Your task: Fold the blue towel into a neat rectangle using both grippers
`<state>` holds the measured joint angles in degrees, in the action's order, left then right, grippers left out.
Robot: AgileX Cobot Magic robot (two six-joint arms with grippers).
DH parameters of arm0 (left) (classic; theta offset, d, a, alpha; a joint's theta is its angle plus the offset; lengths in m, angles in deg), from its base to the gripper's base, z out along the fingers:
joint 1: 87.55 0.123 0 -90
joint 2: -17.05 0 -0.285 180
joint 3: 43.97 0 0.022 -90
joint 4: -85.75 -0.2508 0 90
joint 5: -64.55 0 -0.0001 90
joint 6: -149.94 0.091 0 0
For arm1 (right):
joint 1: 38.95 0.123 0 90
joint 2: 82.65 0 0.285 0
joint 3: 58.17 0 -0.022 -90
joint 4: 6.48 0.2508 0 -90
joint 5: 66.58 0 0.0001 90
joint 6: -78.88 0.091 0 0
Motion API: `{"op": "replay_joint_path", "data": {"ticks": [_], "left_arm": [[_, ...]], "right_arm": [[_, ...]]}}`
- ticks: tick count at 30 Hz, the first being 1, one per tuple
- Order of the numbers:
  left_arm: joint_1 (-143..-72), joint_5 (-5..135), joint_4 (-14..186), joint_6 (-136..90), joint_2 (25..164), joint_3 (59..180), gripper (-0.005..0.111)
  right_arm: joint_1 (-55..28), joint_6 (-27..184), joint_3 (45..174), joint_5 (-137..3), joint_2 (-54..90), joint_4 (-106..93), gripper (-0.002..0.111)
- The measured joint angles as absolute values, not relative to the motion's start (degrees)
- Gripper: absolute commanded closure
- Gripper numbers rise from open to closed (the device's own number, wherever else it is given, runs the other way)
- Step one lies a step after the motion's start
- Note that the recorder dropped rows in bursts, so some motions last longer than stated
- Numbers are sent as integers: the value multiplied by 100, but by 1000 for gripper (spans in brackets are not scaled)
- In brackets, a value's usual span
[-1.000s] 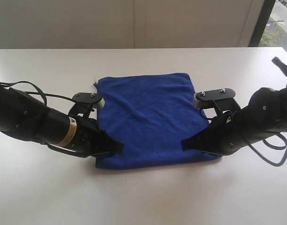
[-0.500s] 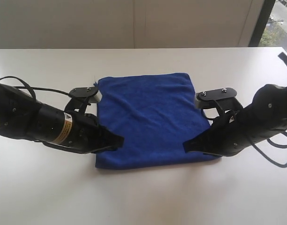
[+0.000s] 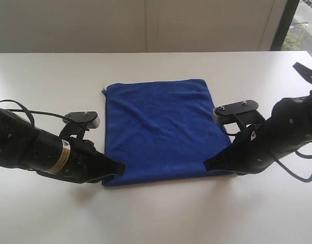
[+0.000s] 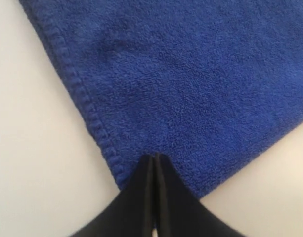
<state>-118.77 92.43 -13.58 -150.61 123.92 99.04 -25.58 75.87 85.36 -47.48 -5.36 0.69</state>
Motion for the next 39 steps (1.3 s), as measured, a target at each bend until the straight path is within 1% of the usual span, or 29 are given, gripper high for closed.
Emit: {"op": "replay_joint_path", "data": {"ticks": [12,16,21,30,32,37,39], "left_arm": [[-11877,8984,-1345,-15075,12381,9904,107],[-11879,8609,-1345,-15075,12360,9904,107],[-11879,8363,-1345,-15039,12356,9904,107],[-11879,8203,-1345,-14976,12347,9904,107],[-11879,8214,-1345,-14976,12347,9904,100],[-11879,8258,-1345,-15013,12323,9904,72],[-11879,8273,-1345,-15013,12290,9904,67]], "right_arm": [[-2661,7773,8566,-4632,-832,-34,108],[-2661,7888,8566,-4619,-832,-15,108],[-2313,7888,8586,-4472,-832,49,108],[-2228,7987,8609,-4350,-832,137,108],[-2228,8013,8609,-4373,-821,137,108],[-2228,8150,8559,-4471,-680,158,108],[-2224,8163,8544,-4459,-539,171,108]]}}
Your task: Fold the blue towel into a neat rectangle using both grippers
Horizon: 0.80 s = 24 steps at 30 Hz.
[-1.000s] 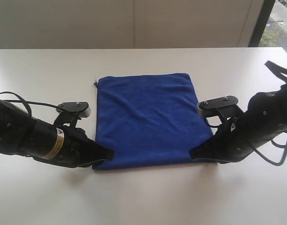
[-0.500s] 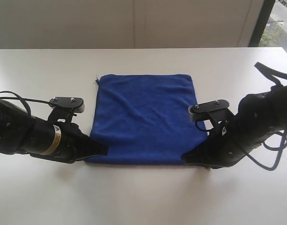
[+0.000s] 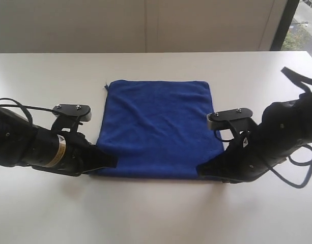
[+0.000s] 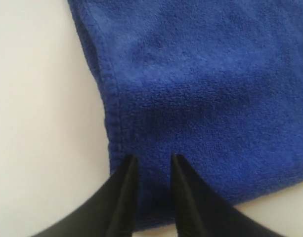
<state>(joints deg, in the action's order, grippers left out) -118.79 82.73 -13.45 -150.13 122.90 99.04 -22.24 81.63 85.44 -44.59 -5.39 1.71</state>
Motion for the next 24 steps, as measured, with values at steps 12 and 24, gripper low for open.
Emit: {"op": "replay_joint_path", "data": {"ticks": [12,24], "left_arm": [[-11743,8841,-1345,-14329,10986,9930,79],[-11687,8880,-1355,-12419,10720,9930,107]], "right_arm": [[-2191,8127,8544,-3845,836,-545,108],[-2191,5296,8534,-3381,1087,-749,96]]}}
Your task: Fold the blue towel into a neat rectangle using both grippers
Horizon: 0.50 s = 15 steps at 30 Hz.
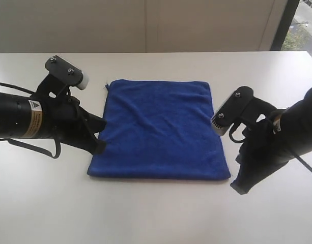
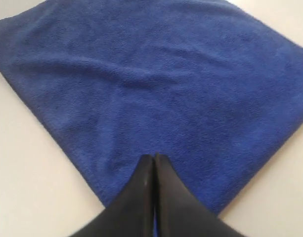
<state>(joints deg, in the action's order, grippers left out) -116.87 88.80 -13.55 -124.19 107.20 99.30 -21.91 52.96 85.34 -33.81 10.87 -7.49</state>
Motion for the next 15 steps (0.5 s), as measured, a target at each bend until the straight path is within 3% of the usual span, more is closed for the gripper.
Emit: {"op": "replay_joint_path", "data": {"ticks": [4,11,15], "left_arm": [[-11687,8527,-1355,-12070,10853,9930,107],[-11687,8282,-1367,-12626,10909,9930,107],[-11683,9168,-1367,-13665,10909,9952,107]], "right_arm": [[-2191,4753,8534,-3574,1087,-616,84],[-2191,4383,8534,-3622,975,-317,84],[-2191,4374,8534,-3645,950,208,84]]}}
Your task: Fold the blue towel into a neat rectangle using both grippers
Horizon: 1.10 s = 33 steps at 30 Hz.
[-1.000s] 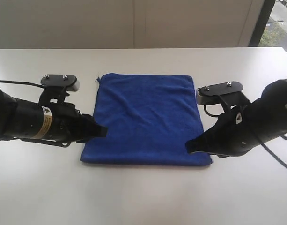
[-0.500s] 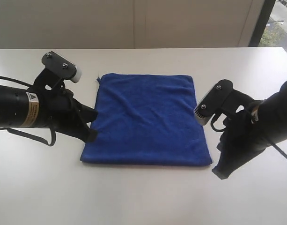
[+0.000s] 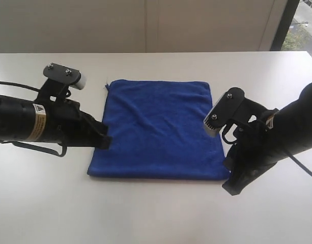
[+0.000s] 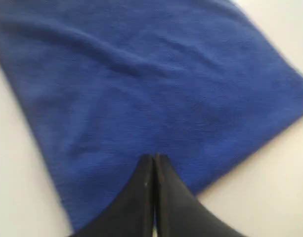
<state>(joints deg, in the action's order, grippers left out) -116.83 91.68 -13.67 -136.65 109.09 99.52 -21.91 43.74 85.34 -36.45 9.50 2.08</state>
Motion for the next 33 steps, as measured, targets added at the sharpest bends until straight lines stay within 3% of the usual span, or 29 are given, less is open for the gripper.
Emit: {"op": "replay_joint_path", "data": {"ticks": [6,10,15,20,25,28,33], "left_arm": [[-11683,11900,-1345,-14028,10913,10164,107],[-11683,12154,-1371,-13663,10913,10189,107],[-11683,9869,-1418,-13906,10913,10193,107],[-11683,6205,-1428,-13494,10913,10193,107],[-11673,3548,-1370,-12250,10913,10193,107],[-11673,2850,-505,-11184,10913,10215,107],[-11673,2733,2848,-8759,10913,10215,107]], "right_arm": [[-2191,4374,8534,-3658,950,431,84],[-2191,4374,8534,-3658,950,512,84],[-2191,4374,8534,-3658,950,522,84],[-2191,4374,8534,-3668,950,536,84],[-2191,4374,8534,-3679,950,629,84],[-2191,4374,8534,-3679,950,667,84],[-2191,4374,8534,-3690,950,676,84]]}}
